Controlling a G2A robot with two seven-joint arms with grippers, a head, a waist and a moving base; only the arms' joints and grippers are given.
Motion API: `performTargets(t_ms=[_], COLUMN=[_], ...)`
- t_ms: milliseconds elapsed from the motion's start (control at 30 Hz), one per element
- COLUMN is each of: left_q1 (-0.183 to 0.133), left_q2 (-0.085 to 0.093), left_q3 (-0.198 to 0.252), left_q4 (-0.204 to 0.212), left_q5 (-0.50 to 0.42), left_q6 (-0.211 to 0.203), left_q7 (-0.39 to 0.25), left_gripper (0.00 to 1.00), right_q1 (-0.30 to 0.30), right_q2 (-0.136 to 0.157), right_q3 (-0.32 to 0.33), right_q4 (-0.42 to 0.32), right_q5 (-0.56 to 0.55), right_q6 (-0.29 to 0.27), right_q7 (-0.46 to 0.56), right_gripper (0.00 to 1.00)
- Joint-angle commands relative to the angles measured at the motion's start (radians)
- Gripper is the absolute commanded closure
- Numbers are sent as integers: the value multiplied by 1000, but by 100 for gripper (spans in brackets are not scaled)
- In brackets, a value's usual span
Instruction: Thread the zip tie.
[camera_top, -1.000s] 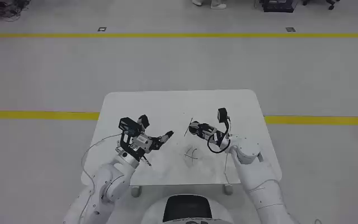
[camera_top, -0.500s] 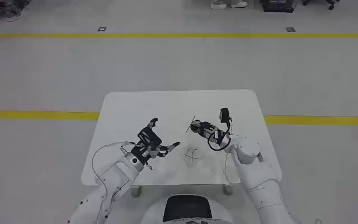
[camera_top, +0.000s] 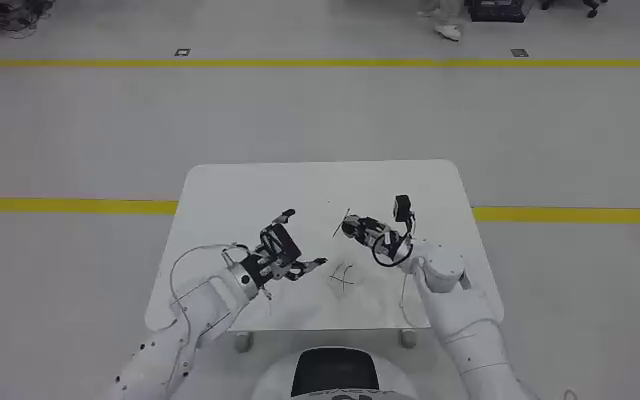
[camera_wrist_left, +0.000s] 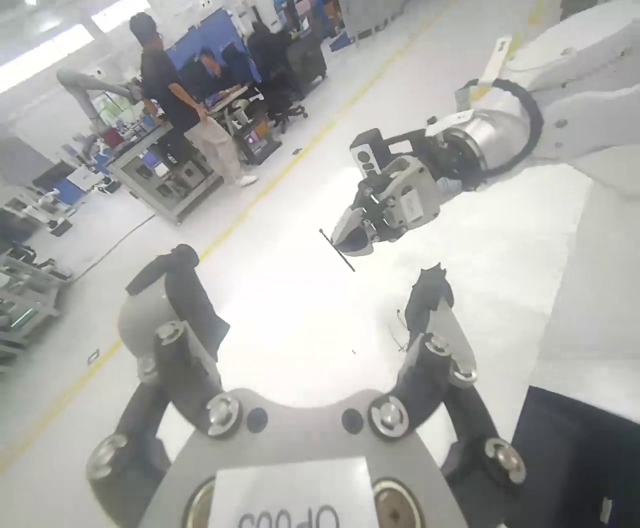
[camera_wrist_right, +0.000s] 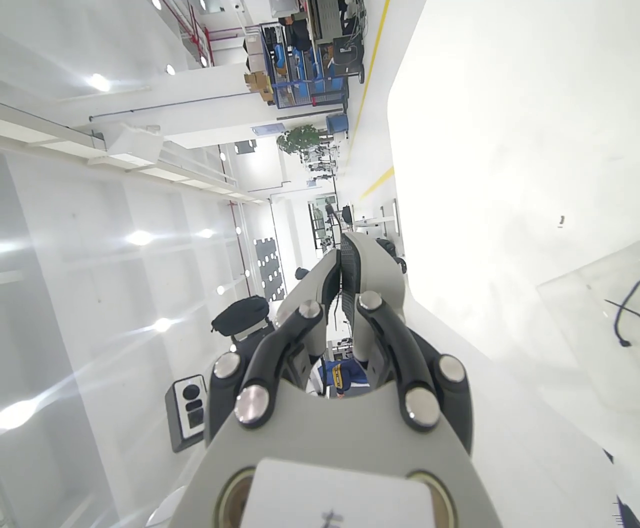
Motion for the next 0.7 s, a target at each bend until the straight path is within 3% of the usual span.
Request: performTargets(t_ms=[0, 167, 267, 533, 667], left_q1=[-49, -178, -257, -266, -328], left_q2=[41, 141, 194, 198, 211], left_q3=[61, 205, 302, 307, 351], left_q4=[-2, 5, 5, 7, -7], left_q5=[0, 0, 0, 0, 0], left_q6=[2, 2, 3, 11, 2], left_q7=[-59, -131, -131, -129, -188], left_gripper=[0, 0, 0, 0, 0], right_q1=[4, 15, 31, 31, 31], right_q2=[2, 7, 10, 10, 12], right_q3=[1, -2, -2, -2, -24], right_q4=[7, 29, 50, 50, 45], right_q5=[16, 48, 84, 84, 99], right_q6=[8, 50, 85, 85, 89], right_q7=[-7, -11, 2, 2, 27], right_gripper=[100, 100, 100, 100, 100])
